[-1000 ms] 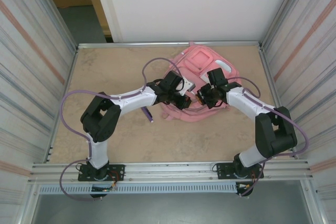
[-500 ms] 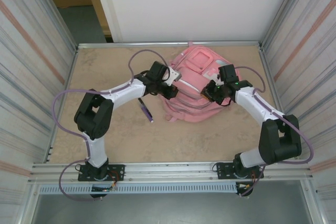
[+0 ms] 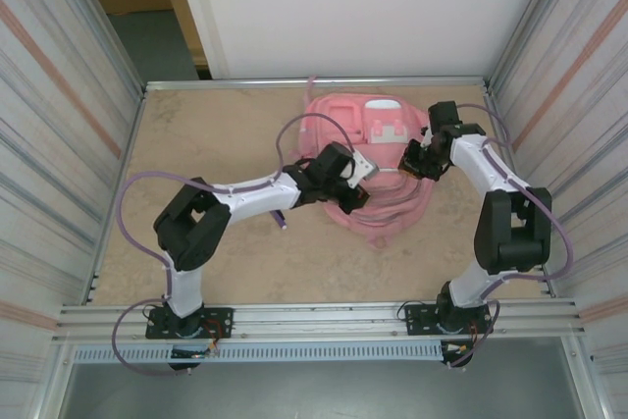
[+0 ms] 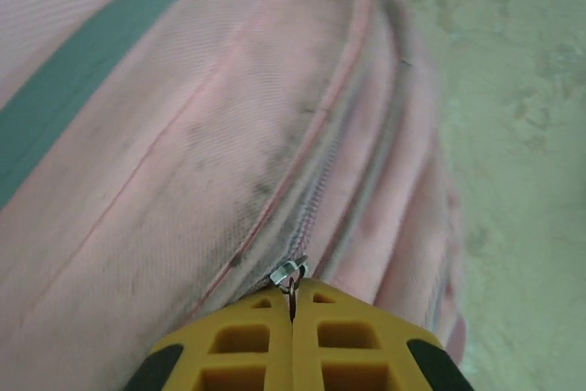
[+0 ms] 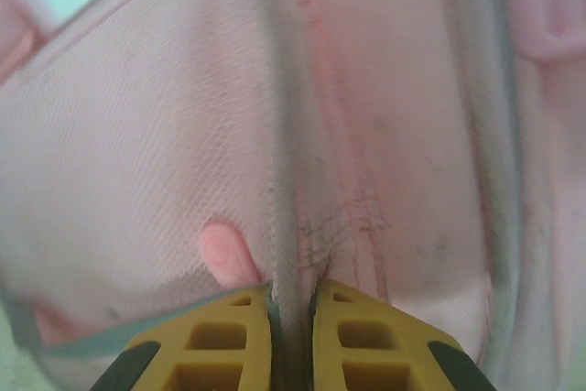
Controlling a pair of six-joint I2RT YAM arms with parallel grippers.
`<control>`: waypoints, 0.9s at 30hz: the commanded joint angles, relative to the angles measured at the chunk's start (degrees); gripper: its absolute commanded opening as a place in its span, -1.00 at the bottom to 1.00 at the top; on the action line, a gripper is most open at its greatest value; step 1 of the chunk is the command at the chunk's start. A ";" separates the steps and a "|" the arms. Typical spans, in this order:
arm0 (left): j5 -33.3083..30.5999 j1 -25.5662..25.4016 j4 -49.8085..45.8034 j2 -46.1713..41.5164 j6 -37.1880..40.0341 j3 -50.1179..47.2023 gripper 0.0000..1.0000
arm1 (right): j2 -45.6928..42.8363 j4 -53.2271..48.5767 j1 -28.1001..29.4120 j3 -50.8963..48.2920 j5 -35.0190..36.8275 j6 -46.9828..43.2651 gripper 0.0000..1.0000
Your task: Pack books, pencil case, and school supplies into a backpack
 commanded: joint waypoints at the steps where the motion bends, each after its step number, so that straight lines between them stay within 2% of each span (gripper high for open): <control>1: 8.48 -6.69 5.73 0.18 -4.44 1.33 -1.00 | 2.68 3.21 0.89 3.32 0.18 -1.56 -0.60; 4: 6.06 -6.86 11.32 -1.37 -6.57 -1.72 -1.00 | 1.82 1.76 0.58 2.86 1.71 2.12 -0.07; 5: 4.22 -6.79 11.71 -1.73 -5.86 -2.25 -1.00 | 0.72 0.82 0.44 2.40 2.49 4.25 0.05; 7: 2.84 -6.24 9.47 -1.51 -4.55 -1.29 -1.00 | -1.62 -1.40 0.26 1.03 3.67 8.96 0.16; 11: 2.69 -5.30 5.14 -0.30 -2.65 1.28 -1.00 | -7.17 -3.14 1.68 -4.26 3.03 17.86 0.22; 16: 3.40 -5.19 4.60 0.76 -3.25 2.67 -1.00 | -12.18 -8.27 5.01 -7.63 9.73 25.82 0.22; 21: 3.21 -5.19 4.66 0.97 -2.99 2.39 -1.00 | -16.63 -6.11 5.54 -13.39 5.90 32.75 0.22; 27: 2.75 -5.19 5.39 0.65 -3.28 2.15 -1.00 | -17.47 -6.13 7.09 -14.68 7.15 35.30 0.22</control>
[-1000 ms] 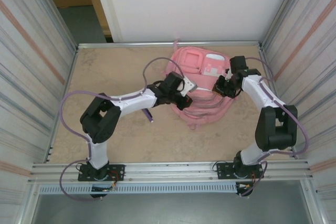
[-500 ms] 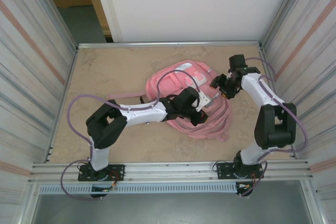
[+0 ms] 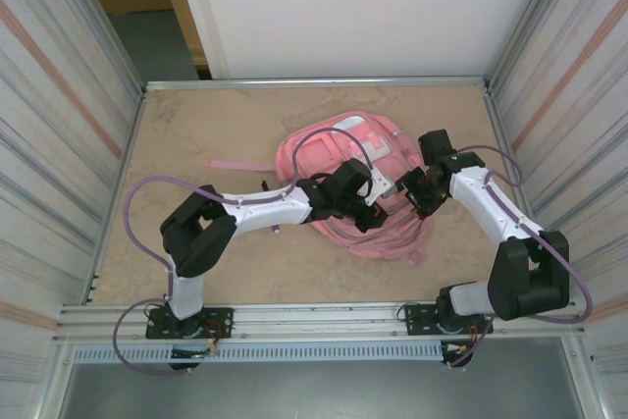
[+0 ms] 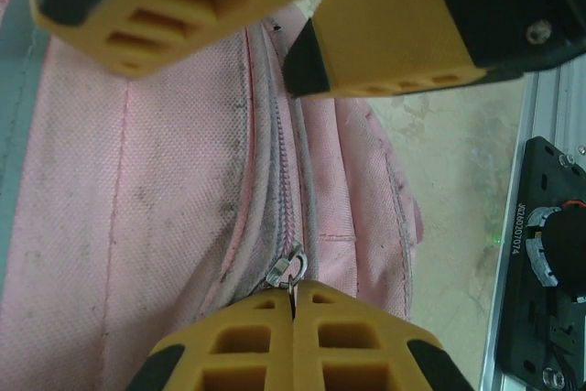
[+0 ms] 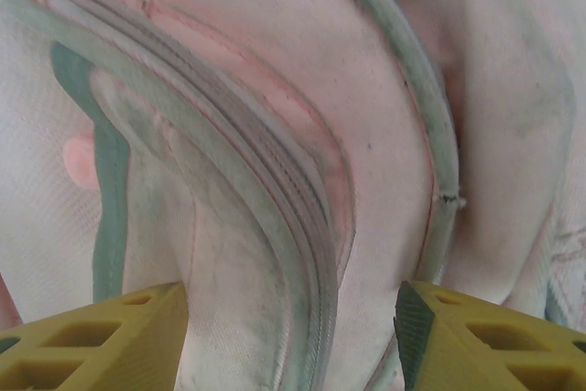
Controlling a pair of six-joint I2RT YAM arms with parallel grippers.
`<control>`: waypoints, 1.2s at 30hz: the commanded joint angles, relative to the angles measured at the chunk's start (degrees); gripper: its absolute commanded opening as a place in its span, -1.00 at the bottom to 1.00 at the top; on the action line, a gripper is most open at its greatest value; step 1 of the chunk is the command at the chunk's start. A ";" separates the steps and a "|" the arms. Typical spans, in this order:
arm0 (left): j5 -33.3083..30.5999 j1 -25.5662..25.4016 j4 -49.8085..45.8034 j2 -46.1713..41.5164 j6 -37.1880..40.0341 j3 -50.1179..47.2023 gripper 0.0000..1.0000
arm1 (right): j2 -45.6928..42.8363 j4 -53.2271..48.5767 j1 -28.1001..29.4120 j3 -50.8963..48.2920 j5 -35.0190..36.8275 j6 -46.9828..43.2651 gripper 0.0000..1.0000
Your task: Pack books, pencil case, and school supplies into a backpack
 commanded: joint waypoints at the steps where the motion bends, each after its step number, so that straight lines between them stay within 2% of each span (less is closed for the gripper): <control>1: 0.15 0.37 3.04 0.36 1.75 2.18 -1.00 | -1.08 -1.06 0.37 -0.56 -0.52 3.56 0.22; 3: 0.47 0.32 2.41 0.13 1.58 2.74 -1.00 | -1.15 1.58 0.64 -2.39 -3.09 5.14 0.15; 7: 0.45 0.12 3.18 0.15 1.53 2.44 -1.00 | -1.89 15.41 2.56 -7.87 -13.93 12.19 -0.32; 9: -0.33 0.19 1.26 0.34 1.87 3.27 -1.00 | -2.03 15.28 3.09 -7.18 -14.36 13.33 -0.60; 10: -0.87 0.19 0.01 0.20 2.55 3.49 -1.00 | -2.49 14.52 3.10 -6.66 -13.25 13.05 -0.81; 11: -1.79 0.25 -1.22 -0.21 3.26 3.27 -1.00 | -3.26 13.45 2.95 -6.04 -11.52 12.51 -0.92; 15: -3.68 1.80 -0.97 -2.81 3.53 -1.72 -1.00 | -5.90 8.86 0.05 -4.16 -7.96 8.72 -0.95; 23: -10.45 5.12 -4.48 -10.73 5.56 -12.88 -1.00 | -5.58 7.00 -6.43 -3.17 -12.36 2.00 -0.93; 27: -9.27 5.24 -6.82 -12.38 5.02 -14.15 -1.00 | -3.67 6.85 -8.33 -3.01 -12.47 0.83 -0.91; 32: -4.06 4.38 -0.43 -13.14 -2.36 -20.47 -1.00 | -1.44 7.43 -10.08 -3.12 -14.40 0.42 -0.91; 36: -7.61 3.33 -0.99 -14.31 -2.42 -23.78 -1.00 | -1.05 7.65 -10.17 -3.43 -15.22 -0.25 -0.91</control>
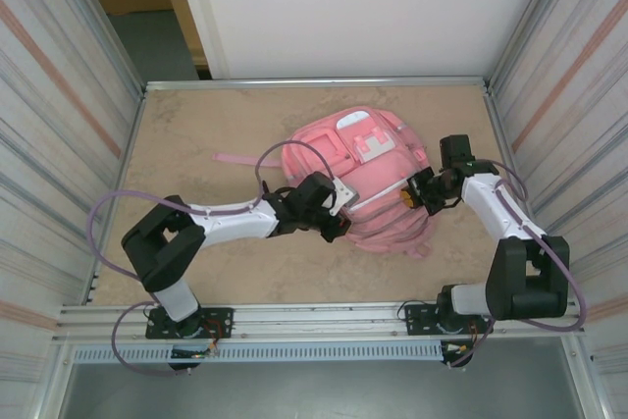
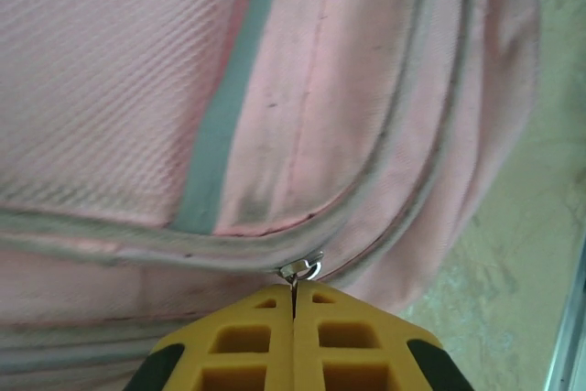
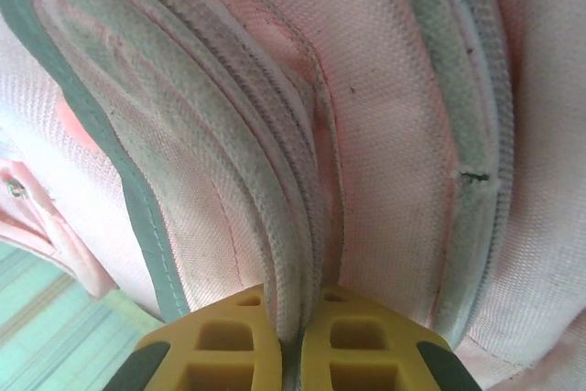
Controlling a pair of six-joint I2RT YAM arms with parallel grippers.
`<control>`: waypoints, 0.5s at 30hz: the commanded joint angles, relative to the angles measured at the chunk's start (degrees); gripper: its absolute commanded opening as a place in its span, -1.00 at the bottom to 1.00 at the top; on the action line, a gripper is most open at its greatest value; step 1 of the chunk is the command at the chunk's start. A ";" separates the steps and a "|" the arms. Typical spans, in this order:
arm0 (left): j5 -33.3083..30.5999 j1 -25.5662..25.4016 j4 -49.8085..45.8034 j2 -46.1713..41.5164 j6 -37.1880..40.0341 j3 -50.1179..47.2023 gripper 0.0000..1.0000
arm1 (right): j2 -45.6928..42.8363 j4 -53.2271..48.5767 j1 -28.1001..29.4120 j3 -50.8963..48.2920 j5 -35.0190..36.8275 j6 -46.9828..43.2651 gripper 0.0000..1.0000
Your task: Pack books, pencil case, and school supplies into a backpack
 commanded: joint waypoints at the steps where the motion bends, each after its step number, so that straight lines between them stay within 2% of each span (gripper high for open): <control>1: -3.80 0.08 -5.00 -2.47 -1.57 -3.76 -1.00 | -0.06 -0.05 -0.96 1.76 0.05 -2.31 -0.91; 6: -10.30 3.95 -6.24 -5.05 0.30 -4.15 -1.00 | 0.23 0.25 -1.07 2.16 -1.94 -3.63 -0.91; 10: -18.24 7.51 -6.07 -4.77 2.24 -2.50 -1.00 | 1.17 -1.39 -0.78 4.08 -4.75 -7.40 -0.91; 13: -25.48 7.64 -8.00 -3.91 4.52 0.52 -1.00 | 0.58 -1.78 0.50 4.24 -4.35 -9.28 -0.91; 15: -27.21 7.44 -7.73 -2.78 5.63 2.37 -1.00 | -0.92 -0.81 1.78 3.54 -3.58 -9.75 -0.91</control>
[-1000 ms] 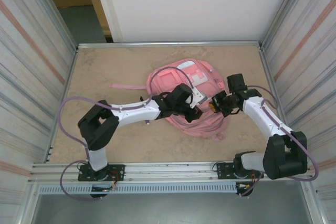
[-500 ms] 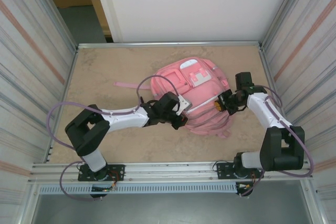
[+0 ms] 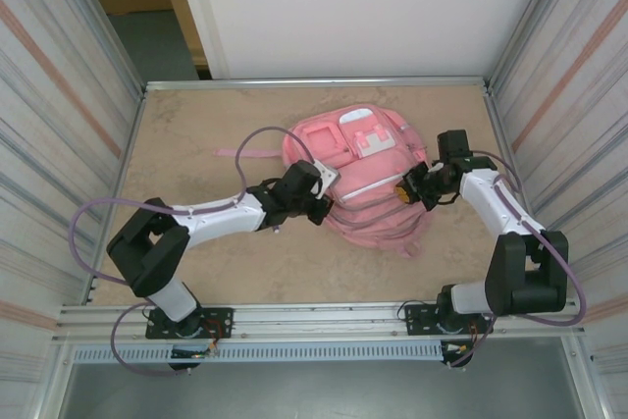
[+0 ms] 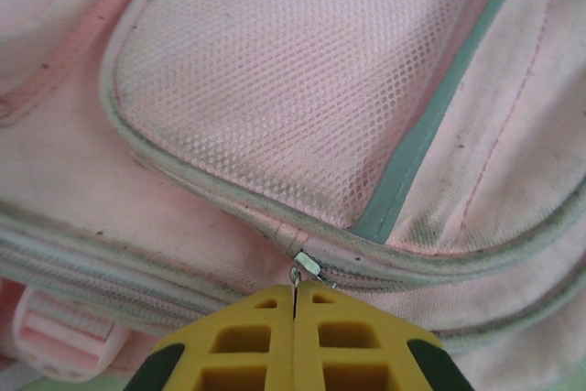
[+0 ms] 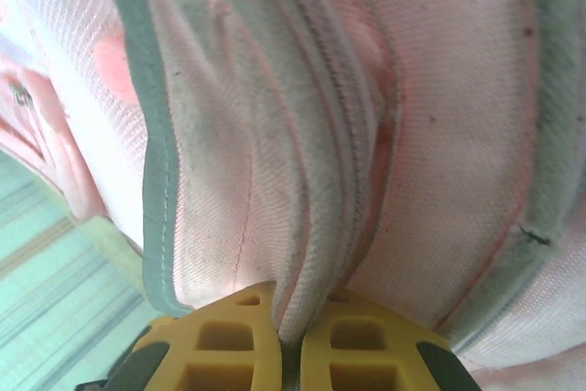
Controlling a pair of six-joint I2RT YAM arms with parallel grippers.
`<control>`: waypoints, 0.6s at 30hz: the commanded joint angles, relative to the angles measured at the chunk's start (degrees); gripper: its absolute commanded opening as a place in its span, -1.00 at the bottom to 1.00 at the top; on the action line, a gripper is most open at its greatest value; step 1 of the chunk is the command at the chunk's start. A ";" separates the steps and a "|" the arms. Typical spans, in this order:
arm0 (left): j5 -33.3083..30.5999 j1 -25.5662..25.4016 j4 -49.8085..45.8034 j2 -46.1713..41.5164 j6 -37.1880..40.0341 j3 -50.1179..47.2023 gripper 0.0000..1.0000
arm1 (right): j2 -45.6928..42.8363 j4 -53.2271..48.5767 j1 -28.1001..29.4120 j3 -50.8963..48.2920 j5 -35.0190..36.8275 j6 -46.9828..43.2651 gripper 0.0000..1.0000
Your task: Pack books, pencil case, and school supplies into a backpack
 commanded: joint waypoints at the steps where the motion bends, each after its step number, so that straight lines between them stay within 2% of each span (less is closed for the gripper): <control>1: -14.21 2.04 -5.80 1.90 2.80 2.95 -1.00 | -2.83 -1.58 0.98 1.07 0.69 -4.16 -0.91; 5: -13.42 2.12 -7.01 2.96 2.33 5.22 -1.00 | -2.64 -1.39 1.15 0.74 0.58 -4.54 -0.89; 7: -10.75 2.21 -4.77 2.16 2.23 3.89 -0.97 | -1.82 -1.57 1.76 1.19 0.52 -5.62 -0.67; 10: -9.39 2.63 -6.08 -1.20 -0.54 3.13 -0.60 | -1.33 -1.56 4.25 2.15 2.25 -7.08 -0.50; 13: -10.64 2.74 -8.03 -6.73 -1.04 1.23 -0.36 | -0.98 -1.74 6.64 3.22 4.66 -8.17 -0.42; 16: -10.20 3.37 -9.40 -11.90 -0.96 -0.60 -0.10 | -0.37 -4.85 9.46 5.21 12.88 -9.59 -0.26; 18: -9.39 3.82 -11.16 -15.69 -0.74 -1.35 0.04 | 0.25 -4.82 10.42 5.45 14.80 -9.15 -0.25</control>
